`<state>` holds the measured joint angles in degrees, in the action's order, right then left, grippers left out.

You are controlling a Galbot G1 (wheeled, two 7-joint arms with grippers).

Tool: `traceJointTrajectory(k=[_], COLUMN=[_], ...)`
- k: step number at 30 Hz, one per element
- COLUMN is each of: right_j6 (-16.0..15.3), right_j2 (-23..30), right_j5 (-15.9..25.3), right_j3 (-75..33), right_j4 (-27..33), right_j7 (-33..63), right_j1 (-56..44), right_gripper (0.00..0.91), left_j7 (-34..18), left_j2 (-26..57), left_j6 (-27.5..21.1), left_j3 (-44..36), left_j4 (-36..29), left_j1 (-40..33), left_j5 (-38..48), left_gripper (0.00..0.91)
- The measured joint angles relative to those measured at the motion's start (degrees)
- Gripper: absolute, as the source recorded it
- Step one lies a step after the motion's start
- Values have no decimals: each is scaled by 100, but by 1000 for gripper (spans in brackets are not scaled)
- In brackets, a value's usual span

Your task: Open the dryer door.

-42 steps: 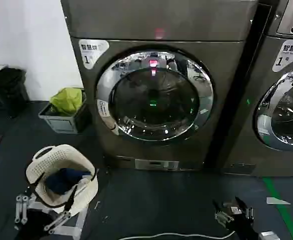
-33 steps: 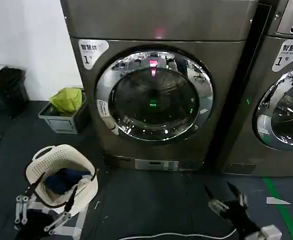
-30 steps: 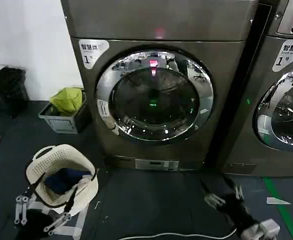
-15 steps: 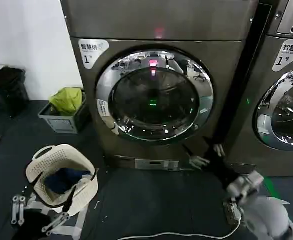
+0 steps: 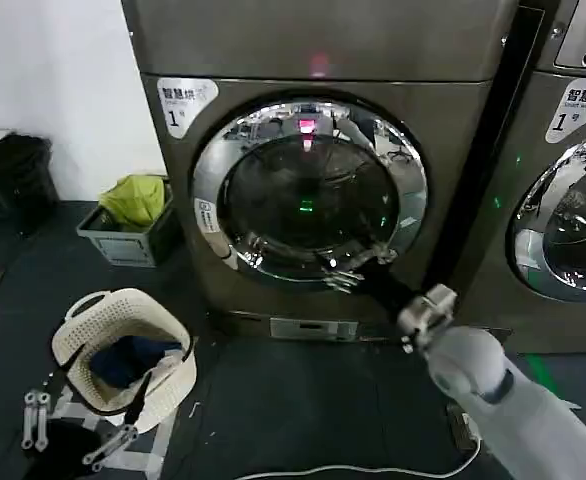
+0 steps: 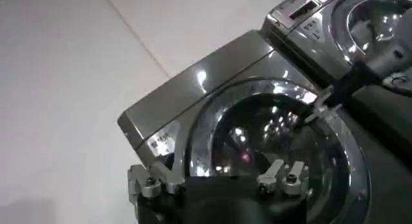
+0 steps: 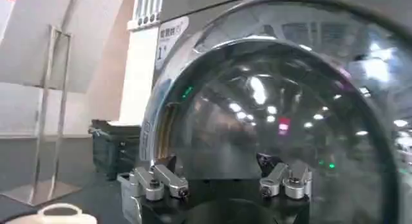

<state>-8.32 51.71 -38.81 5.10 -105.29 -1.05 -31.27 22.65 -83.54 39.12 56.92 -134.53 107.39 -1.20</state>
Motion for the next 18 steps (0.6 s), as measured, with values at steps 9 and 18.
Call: traceJointTrajectory(k=[9, 18], right_j6=[-36, -162], right_j2=[326, 672], right_j5=[-1, 36], right_j3=[632, 969], right_j4=[572, 944], right_j7=[111, 316], right_j1=[731, 1056], right_gripper=[907, 907], left_j7=[2, 2], left_j2=[-13, -23], left_j6=[-2, 0], left_j3=[5, 1], left_j4=[0, 25], left_j1=[0, -8], left_j5=[-9, -23], left_gripper=[907, 907])
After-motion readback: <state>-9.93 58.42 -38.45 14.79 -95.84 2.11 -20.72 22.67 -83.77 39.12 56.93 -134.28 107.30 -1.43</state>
